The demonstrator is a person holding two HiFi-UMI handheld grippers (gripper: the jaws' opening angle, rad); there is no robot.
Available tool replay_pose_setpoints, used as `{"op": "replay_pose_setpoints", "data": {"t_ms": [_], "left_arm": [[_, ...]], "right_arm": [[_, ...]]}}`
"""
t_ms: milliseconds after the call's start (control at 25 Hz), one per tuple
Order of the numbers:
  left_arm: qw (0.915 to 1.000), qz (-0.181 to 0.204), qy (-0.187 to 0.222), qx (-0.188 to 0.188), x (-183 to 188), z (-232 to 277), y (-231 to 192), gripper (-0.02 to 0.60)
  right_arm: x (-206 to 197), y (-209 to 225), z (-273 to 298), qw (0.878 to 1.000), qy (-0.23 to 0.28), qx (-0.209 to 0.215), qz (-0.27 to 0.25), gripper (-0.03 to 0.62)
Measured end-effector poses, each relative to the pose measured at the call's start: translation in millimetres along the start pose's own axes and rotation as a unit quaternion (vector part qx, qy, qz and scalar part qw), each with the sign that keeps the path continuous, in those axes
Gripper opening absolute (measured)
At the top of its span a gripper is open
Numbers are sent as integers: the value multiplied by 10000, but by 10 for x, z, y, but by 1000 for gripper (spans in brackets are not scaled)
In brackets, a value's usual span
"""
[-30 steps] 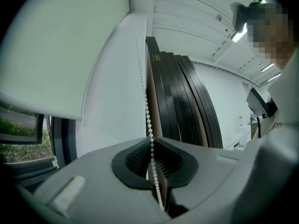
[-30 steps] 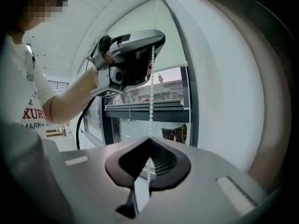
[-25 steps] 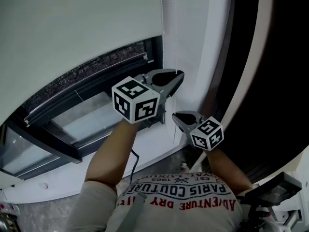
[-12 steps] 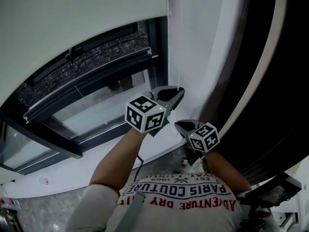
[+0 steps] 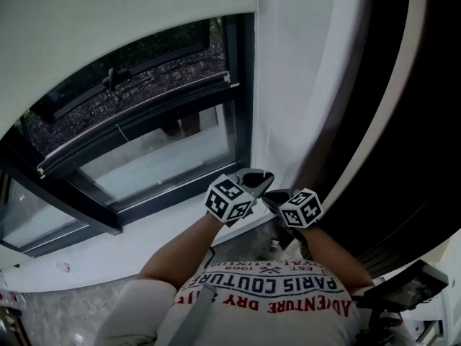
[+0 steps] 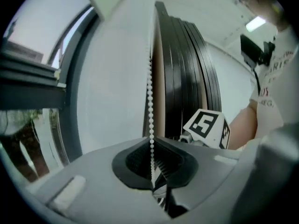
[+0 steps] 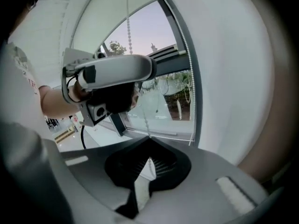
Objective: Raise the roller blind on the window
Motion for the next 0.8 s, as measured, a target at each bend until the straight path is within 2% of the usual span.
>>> {"op": "replay_pose_setpoints", "data": {"t_ms": [40,120,320,560,680,800], "left_arm": [[9995,-229,238,25,-13,-22,-2,5],[9986,-388,354,31,15,-45,-8,5],[9998,-107,189,-37,40,-108,108,5],[9995,-125,275,-31,33,-247,228,3],[9996,-44,280,-11,40,-330,281,3],[9996,-65,293,2,35,-441,318,3]], "right_arm": [[7,-16,-7,10000,-36,-6,-89,6],[19,-39,-13,9999,-28,16,-135,6],[-10,-130,-70,9999,60,-50,-102,8],[-53,-199,-150,9992,87,-253,-285,18],[35,-219,-307,9994,291,-140,-144,159],[362,-264,-631,9961,883,-47,-22,196]]}}
Point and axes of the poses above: the fingertips, and each gripper's own axes: z forward along the fingers, y to its right, x out of its top, the point moved 5 cm from there along -z, backward along the fingers, and after that the axes turned 10 degrees about x, right-handed, at the moved point
